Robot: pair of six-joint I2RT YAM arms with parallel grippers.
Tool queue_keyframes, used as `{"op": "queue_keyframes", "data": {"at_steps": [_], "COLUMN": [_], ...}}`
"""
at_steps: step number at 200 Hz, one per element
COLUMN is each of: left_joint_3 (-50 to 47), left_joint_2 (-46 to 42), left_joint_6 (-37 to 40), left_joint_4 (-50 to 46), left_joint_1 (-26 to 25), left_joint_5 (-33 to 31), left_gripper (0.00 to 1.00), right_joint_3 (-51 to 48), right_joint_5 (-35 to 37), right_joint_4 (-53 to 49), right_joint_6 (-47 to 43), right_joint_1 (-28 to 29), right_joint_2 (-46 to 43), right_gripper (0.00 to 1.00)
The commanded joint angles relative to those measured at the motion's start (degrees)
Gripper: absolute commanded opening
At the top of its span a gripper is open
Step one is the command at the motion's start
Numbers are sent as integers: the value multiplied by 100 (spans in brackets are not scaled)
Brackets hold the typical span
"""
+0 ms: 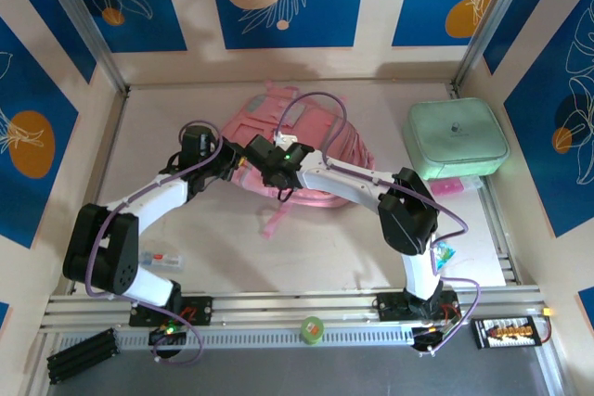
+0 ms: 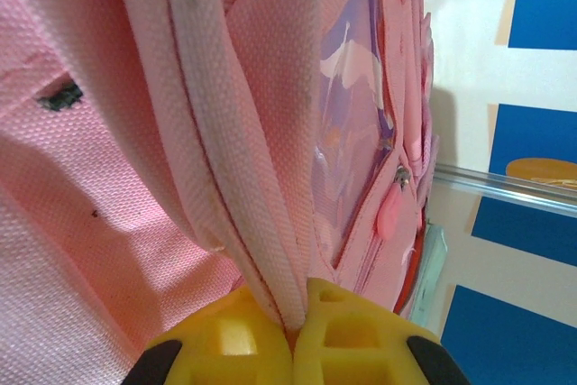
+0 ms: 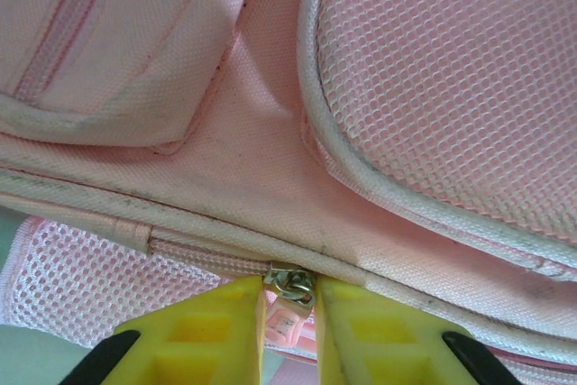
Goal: Pack the student bag
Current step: Zip the student bag at the center of the table.
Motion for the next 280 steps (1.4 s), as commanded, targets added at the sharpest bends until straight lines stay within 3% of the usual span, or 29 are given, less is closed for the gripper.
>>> {"op": "queue_keyframes", "data": {"at_steps": [1,92,119,204,280], "left_joint_3": [243,223,242,228,198], "left_joint_2": [-27,-51,-44,-57,-14], "left_joint_6": [203,243,244,259,239], "left_joint_4": [288,224,211,204,264], "left_joint_1": [49,203,203,203,199], "left_joint_5": [309,314,317,348,419], "left_gripper": [0,0,0,0,0], "right_joint_3": [39,-1295,-1336,-1435,-1106], "right_joint_5": [363,44,-343,-591,-370], "right_joint_4": [-383,-387,-130,71,47], "right_joint_6": [-16,-221,-491,-380,-809], "right_joint_1": [-58,-249,-233,-183,-184], "right_joint_2": [28,-814,-954,-972,-566], "right_gripper": [20,18,22,29,25]}}
